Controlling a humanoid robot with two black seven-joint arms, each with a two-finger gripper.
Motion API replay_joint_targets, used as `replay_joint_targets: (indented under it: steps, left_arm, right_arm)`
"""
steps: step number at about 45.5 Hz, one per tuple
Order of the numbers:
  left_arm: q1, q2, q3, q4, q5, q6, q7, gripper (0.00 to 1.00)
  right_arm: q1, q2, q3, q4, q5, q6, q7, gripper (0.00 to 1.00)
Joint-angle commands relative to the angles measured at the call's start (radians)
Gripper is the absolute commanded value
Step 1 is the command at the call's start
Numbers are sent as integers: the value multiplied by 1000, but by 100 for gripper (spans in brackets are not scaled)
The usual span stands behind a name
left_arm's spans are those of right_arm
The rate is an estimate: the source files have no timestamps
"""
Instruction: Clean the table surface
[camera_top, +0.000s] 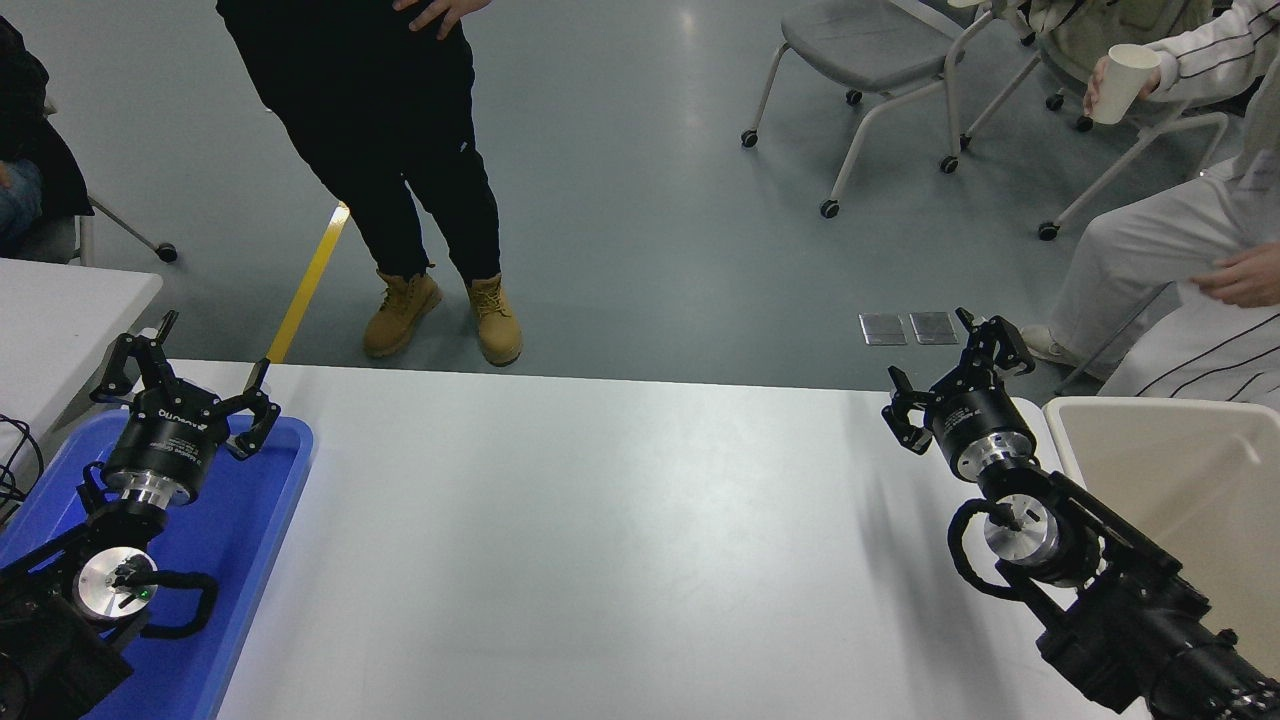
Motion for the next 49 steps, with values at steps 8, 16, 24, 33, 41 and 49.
replay_joint_targets:
  steps: [8, 16, 24, 33, 41, 49]
  left_arm:
    - [0, 0, 0, 1, 0, 0, 0, 100]
    - [0, 1, 0, 1, 0, 0, 0, 100]
    - [0, 0, 0, 1, 0, 0, 0, 100]
    - [0, 0, 0, 1, 0, 0, 0, 100]
    - [0, 0, 0, 1, 0, 0, 0, 100]
    - [0, 0, 0, 1, 0, 0, 0, 100]
  right_arm:
    - [1, -3, -9, 4, -1, -1, 0, 100]
    - [-4, -10, -11, -2, -1, 2, -1, 100]
    - [-1, -10, -11, 4, -1, 0, -1, 100]
    - [-10, -3, -12, 5, -1, -1, 0, 100]
    - [-10, -5, -40, 5, -1, 0, -1, 100]
    - [-8, -5, -49, 10, -1, -4, -1, 100]
